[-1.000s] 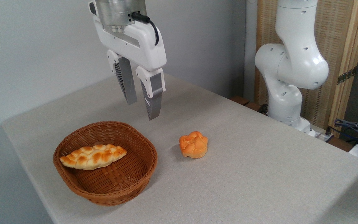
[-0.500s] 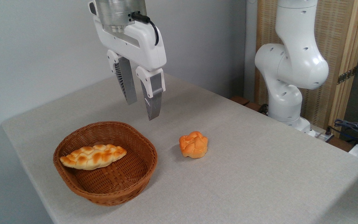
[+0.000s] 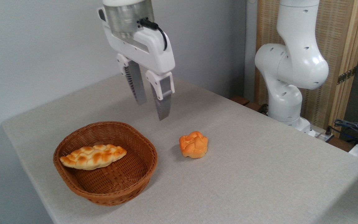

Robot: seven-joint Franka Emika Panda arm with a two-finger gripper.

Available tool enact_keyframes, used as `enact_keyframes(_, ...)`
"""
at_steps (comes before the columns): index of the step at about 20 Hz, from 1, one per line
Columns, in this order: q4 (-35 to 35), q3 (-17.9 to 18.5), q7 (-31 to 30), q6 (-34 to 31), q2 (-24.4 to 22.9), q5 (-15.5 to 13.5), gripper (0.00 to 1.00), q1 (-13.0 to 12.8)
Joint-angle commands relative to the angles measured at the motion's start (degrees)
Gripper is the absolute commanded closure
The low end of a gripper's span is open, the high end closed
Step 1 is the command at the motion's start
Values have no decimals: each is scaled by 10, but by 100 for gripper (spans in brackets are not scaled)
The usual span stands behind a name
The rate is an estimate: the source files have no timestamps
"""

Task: Put bread into the basket
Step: 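Move the open gripper over the orange bun and lower onto it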

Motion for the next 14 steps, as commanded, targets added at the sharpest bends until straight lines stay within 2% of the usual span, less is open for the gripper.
enact_keyframes(1, -89, -5, 8, 33, -55, -11, 0, -1)
enact_keyframes(3, -121, -5, 11, 59, -67, -11, 0, -1)
enact_keyframes(8, -220, -14, 26, 114, -64, -7, 0, -5)
enact_keyframes(14, -290, -24, 27, 138, -53, -5, 0, -6)
